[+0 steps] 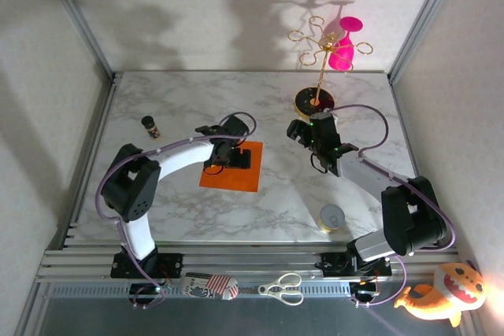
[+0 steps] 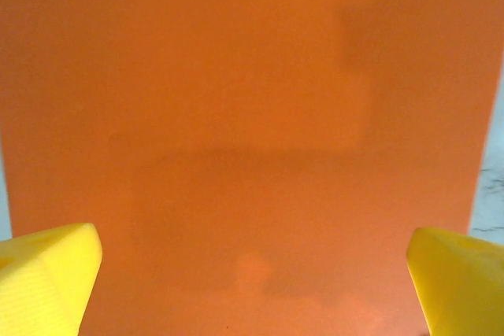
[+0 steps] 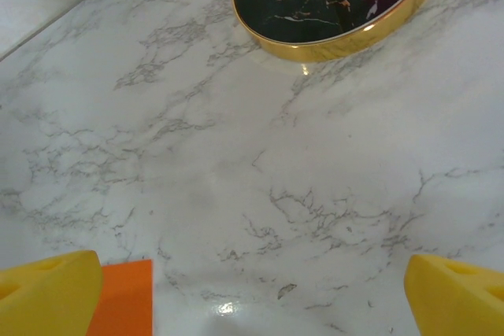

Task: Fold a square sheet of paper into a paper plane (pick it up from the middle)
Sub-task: First fold the square sheet of paper in half at the center of the table.

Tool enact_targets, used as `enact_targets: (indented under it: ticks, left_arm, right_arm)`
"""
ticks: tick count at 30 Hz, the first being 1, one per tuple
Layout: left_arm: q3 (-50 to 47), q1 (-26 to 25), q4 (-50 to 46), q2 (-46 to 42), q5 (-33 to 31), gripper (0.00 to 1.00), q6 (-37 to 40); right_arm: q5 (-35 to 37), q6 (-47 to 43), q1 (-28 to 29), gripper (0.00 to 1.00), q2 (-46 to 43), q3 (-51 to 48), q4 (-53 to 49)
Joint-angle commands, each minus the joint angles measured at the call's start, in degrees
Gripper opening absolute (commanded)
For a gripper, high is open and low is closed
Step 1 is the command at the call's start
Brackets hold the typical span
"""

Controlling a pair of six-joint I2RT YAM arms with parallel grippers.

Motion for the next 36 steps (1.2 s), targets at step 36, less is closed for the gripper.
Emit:
enact_targets:
  ticks: [36]
  left_arm:
    - [-0.94, 1.83, 2.17, 9.99, 1.38, 0.78, 4.45]
  right_arm:
    - [-9.69, 2.45, -1.62, 0.99, 6.28, 6.68, -3.22]
